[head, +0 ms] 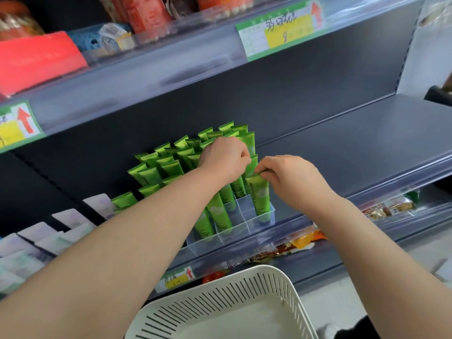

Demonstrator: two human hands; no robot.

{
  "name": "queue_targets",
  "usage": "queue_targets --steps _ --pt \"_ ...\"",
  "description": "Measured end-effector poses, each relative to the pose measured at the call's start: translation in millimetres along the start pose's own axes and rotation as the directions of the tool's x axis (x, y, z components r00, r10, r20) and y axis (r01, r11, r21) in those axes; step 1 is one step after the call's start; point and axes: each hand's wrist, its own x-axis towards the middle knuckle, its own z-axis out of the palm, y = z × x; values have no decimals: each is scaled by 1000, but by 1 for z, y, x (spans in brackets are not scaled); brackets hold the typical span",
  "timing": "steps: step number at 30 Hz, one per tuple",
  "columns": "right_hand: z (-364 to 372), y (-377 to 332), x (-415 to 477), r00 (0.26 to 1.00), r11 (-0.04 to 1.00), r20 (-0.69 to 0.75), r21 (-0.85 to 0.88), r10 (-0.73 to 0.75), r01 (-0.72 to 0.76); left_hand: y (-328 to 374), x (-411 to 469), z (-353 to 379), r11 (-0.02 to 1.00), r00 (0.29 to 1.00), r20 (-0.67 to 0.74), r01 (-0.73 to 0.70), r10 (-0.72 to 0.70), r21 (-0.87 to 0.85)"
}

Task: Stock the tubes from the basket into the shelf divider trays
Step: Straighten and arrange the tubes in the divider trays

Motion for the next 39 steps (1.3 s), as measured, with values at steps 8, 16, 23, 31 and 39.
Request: queue_targets --steps 8,16,23,31,39 --pt "0 -5 -2 996 1000 91 22 -2 0 -9 2 -6 999 995 84 47 -45 -14" --pt "-5 -7 -2 999 998 -38 55 27 -25 -15 7 -10 977 989 -75 109 -125 -181" --pt "-9 -10 0 999 992 27 -118 -40 42 -24 17 0 985 989 14 148 -150 83" --pt "-11 -6 1 999 992 31 -121 -44 47 -13 28 3 985 985 -49 167 -165 41" --pt "-10 -5 2 999 993 27 -112 -38 41 -12 29 8 989 989 -17 147 -147 6"
